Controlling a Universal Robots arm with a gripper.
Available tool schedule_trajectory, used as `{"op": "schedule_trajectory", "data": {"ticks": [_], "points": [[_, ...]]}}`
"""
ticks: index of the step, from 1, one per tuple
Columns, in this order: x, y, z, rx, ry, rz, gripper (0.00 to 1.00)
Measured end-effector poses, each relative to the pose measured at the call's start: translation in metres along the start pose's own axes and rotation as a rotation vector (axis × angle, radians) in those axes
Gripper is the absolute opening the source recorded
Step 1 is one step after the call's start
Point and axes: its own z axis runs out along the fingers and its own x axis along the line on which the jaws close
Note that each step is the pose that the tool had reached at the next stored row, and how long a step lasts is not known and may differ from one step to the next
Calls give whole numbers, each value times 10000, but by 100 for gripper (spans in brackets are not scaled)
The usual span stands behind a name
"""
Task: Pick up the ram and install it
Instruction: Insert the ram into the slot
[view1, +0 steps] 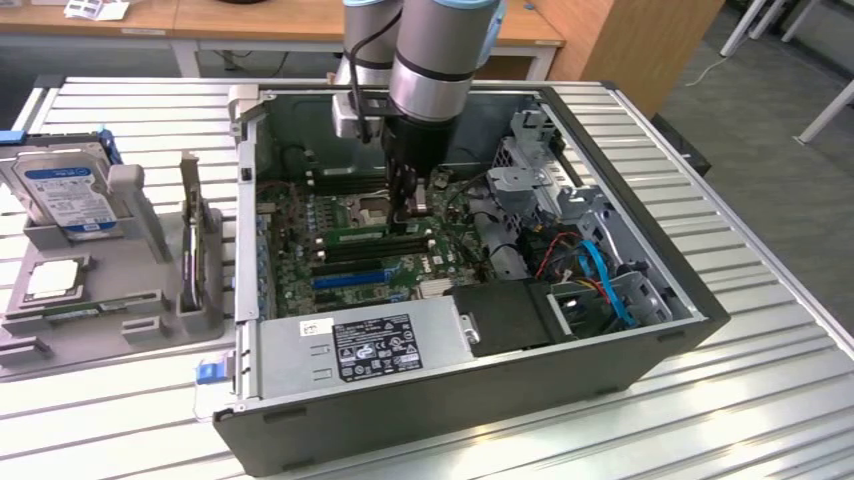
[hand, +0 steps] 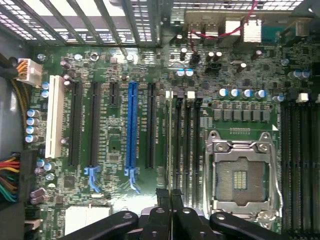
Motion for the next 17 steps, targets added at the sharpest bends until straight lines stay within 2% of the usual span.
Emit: {"op": "schedule_trajectory", "data": {"ticks": [17], "points": [[-4,-5,71,1,6,1,12]]}}
